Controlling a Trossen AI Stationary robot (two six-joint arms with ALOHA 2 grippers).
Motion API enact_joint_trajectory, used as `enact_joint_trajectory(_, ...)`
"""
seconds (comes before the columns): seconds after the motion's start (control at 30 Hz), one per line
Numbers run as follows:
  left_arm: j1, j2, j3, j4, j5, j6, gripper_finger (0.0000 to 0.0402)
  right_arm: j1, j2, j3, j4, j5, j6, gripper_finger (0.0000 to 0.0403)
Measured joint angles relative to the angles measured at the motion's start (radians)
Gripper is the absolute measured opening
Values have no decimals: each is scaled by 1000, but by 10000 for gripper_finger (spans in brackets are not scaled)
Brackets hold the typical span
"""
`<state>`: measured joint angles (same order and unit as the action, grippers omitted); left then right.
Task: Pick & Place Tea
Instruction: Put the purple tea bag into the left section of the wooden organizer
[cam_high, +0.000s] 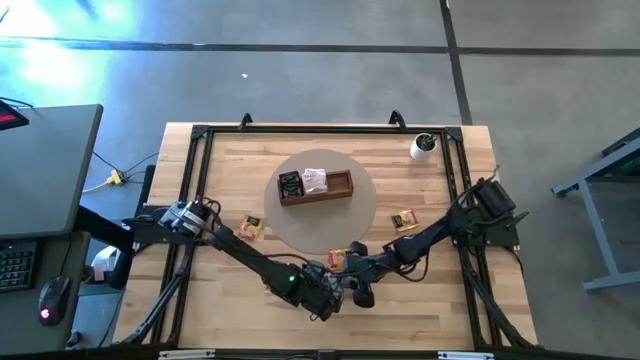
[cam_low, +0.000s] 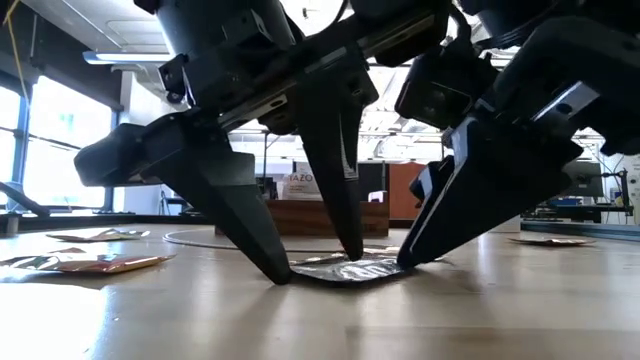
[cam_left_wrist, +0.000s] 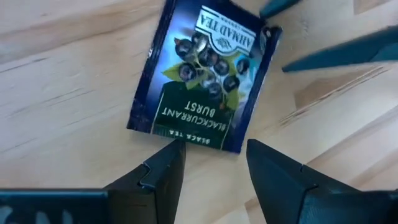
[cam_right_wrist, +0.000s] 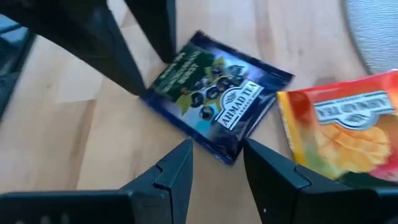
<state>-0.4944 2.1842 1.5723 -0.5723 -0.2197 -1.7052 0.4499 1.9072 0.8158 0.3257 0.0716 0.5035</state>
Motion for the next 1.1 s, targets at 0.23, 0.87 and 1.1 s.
enact_joint_trajectory(0.23, 3, 1, -1, -12, 15, 27, 177, 38, 2, -1, 24, -63, 1, 139)
enact_joint_trajectory(0.87, 10, 5, -7, 146, -108, 236, 177, 71, 6, -3, 106, -71, -30, 139)
enact_joint_trajectory(1.1, 14, 6, -6, 150, -68, 222, 177, 85, 5, -3, 95, -92, -9, 139)
